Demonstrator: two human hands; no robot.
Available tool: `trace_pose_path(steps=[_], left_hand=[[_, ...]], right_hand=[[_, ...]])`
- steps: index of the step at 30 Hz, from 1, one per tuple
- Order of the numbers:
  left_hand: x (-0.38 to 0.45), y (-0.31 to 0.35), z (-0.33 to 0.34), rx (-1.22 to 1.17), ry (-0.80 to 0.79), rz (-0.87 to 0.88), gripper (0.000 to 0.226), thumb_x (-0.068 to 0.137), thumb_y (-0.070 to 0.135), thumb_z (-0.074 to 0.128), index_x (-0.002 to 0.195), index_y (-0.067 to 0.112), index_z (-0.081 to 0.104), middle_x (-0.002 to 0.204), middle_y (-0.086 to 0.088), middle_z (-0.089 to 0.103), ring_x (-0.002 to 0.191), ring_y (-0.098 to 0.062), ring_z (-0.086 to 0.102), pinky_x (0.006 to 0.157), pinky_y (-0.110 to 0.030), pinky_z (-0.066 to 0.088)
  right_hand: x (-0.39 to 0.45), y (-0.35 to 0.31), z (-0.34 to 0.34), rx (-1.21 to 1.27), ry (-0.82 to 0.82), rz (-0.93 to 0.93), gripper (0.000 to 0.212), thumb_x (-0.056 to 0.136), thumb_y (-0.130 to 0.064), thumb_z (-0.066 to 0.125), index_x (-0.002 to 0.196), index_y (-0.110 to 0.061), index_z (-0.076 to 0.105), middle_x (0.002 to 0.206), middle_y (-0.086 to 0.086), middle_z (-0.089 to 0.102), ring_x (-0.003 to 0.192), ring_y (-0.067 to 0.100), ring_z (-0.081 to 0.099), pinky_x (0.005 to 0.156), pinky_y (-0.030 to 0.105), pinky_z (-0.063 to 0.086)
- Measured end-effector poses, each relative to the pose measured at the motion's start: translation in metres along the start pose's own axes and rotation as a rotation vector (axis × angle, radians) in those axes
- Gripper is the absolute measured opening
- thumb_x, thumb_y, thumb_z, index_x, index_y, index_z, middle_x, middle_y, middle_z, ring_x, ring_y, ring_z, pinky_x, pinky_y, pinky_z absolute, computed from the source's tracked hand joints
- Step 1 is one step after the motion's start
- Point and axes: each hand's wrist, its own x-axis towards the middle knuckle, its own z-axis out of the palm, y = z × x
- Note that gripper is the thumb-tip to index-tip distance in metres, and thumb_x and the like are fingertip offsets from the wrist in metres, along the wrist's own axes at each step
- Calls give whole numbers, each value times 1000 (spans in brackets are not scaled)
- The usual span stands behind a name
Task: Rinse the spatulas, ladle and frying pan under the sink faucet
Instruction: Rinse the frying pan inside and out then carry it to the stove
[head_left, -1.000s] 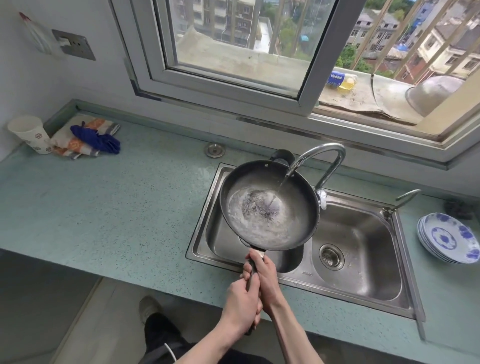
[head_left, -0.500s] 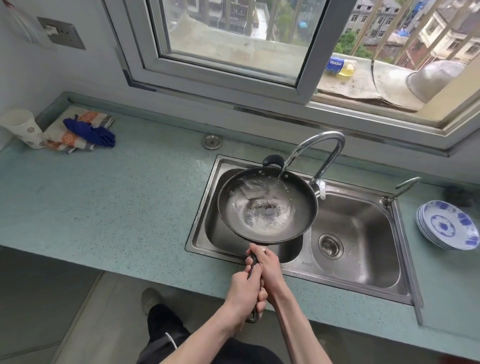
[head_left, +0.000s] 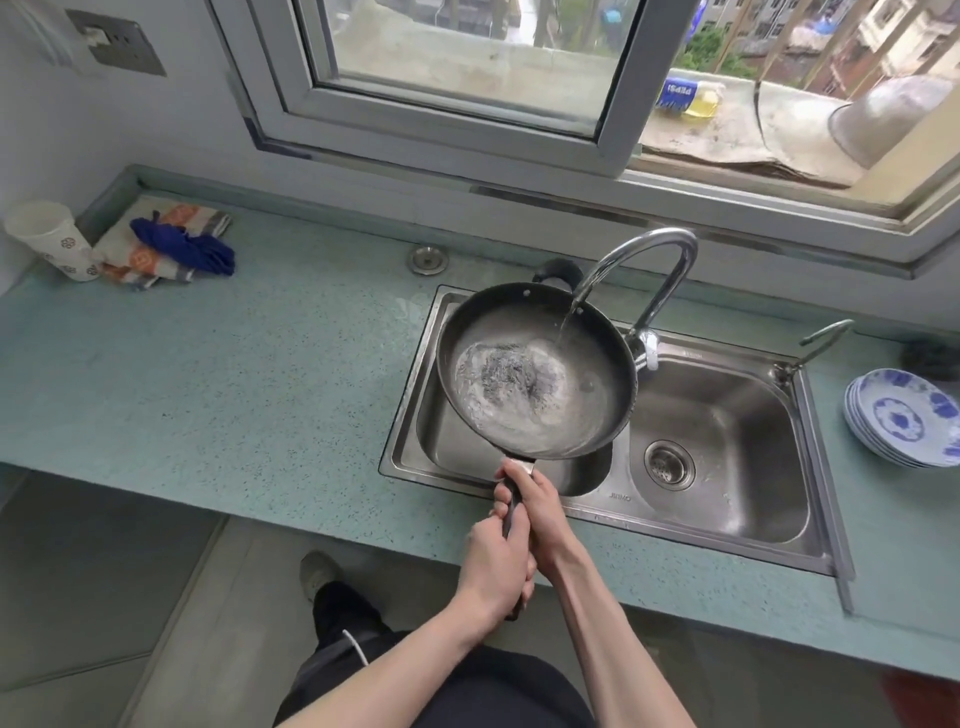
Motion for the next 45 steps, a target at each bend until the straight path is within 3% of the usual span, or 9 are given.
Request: trace_pose_path(steps=[6, 15, 21, 31, 38, 45], left_hand=[[-3, 22, 10, -3, 75, -67, 50, 107, 36, 40, 67, 8, 52, 48, -7, 53, 35, -23, 49, 34, -22, 35], [3, 12, -3, -184, -93, -167, 43, 106, 39, 41, 68, 19, 41, 52, -5, 42, 38, -18, 39, 44, -24, 32], [9, 1, -11, -234, -149, -187, 45, 107, 41, 40, 70, 16, 42, 50, -7, 37, 36, -17, 35, 39, -22, 32], [5, -5, -13, -22, -30, -32, 44, 108, 37, 42, 74, 9, 45, 49, -9, 45, 35, -22, 42, 38, -29, 33], [-1, 14, -11, 108, 83, -10, 43, 108, 36, 41, 77, 9, 53, 47, -5, 54, 36, -24, 50, 34, -24, 36], [2, 26, -8, -69, 13, -114, 44, 106, 34, 43, 69, 11, 47, 51, -8, 47, 36, -21, 43, 40, -25, 33]], right_hand=[[6, -8, 2, 65, -41, 81, 24, 104, -23, 57, 85, -9, 58, 58, 1, 47, 43, 10, 47, 40, 18, 40], [2, -5, 0, -110, 64, -10, 25, 102, -24, 62, 86, -7, 57, 61, 6, 52, 46, 17, 50, 44, 23, 44], [2, 1, -4, -244, 89, -124, 27, 102, -27, 63, 82, -10, 58, 68, 12, 56, 52, 22, 56, 50, 27, 47], [2, 11, 0, -72, -11, -48, 26, 102, -32, 64, 96, -9, 57, 65, 5, 52, 52, 18, 50, 49, 25, 44], [11, 8, 11, 101, -75, 12, 22, 103, -29, 61, 89, -11, 59, 61, 1, 48, 47, 13, 48, 46, 22, 41], [10, -5, 13, 24, 3, 24, 26, 104, -22, 60, 83, -7, 59, 58, 4, 51, 42, 13, 49, 40, 20, 41]])
